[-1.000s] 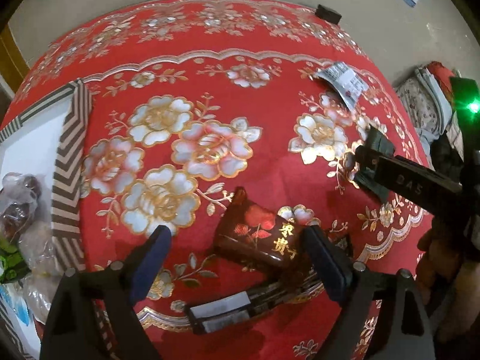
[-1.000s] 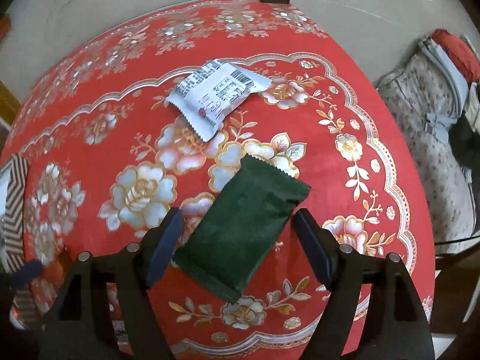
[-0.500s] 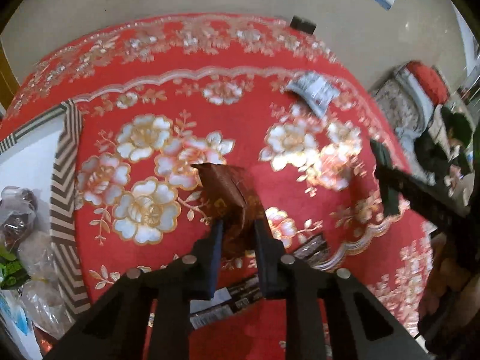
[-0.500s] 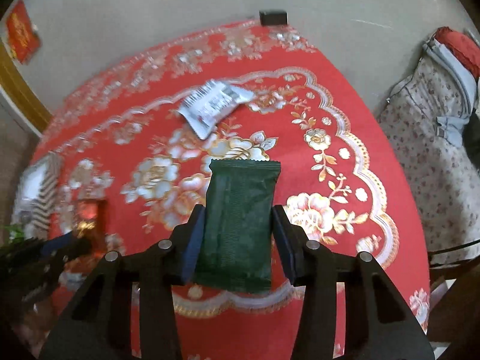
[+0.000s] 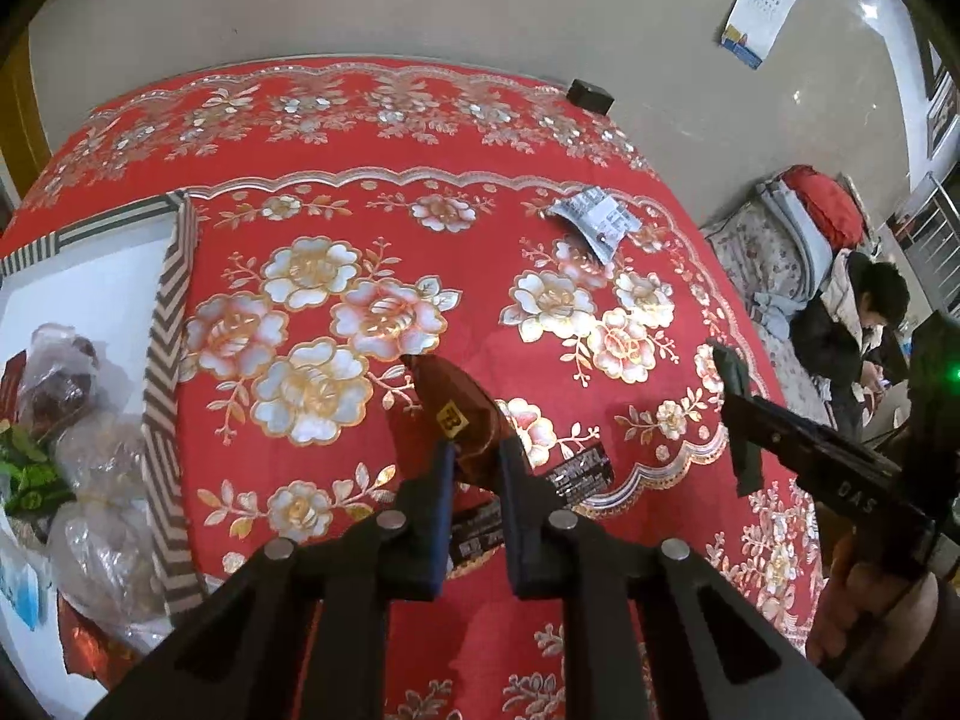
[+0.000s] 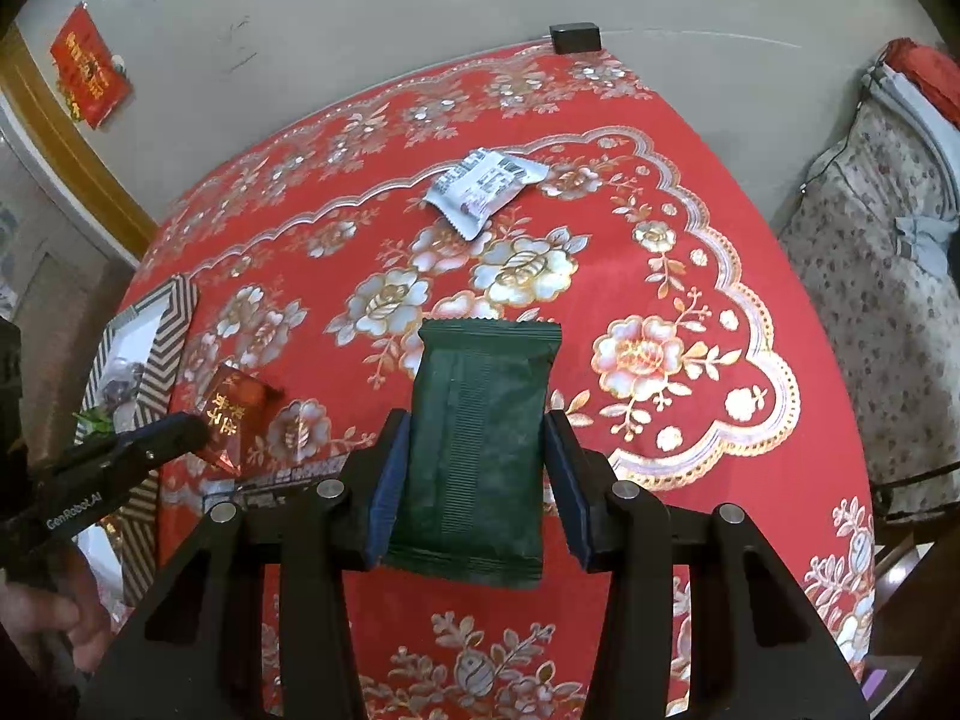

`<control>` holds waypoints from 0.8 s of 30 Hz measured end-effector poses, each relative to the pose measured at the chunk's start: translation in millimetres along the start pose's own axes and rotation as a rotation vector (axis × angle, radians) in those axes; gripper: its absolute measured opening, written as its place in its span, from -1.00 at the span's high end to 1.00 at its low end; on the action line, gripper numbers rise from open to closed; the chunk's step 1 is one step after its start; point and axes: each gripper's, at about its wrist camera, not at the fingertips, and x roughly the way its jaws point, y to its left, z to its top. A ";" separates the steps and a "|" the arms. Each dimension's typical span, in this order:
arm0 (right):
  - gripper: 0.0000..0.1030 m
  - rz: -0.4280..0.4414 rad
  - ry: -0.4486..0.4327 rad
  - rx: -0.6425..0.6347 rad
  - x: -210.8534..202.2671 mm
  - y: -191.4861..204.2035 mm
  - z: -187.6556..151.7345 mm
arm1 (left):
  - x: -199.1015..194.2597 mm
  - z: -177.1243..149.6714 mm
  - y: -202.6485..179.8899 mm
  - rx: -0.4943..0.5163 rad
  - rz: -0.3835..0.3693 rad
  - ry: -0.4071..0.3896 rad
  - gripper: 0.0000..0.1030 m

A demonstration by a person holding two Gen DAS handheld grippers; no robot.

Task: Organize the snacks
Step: 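Grasp the brown flower-printed chocolate box with the left tool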

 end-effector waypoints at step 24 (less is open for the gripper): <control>0.14 0.040 0.033 -0.035 7.7 18.9 -7.3 | 16.9 -14.1 23.8 0.012 0.131 0.082 -0.16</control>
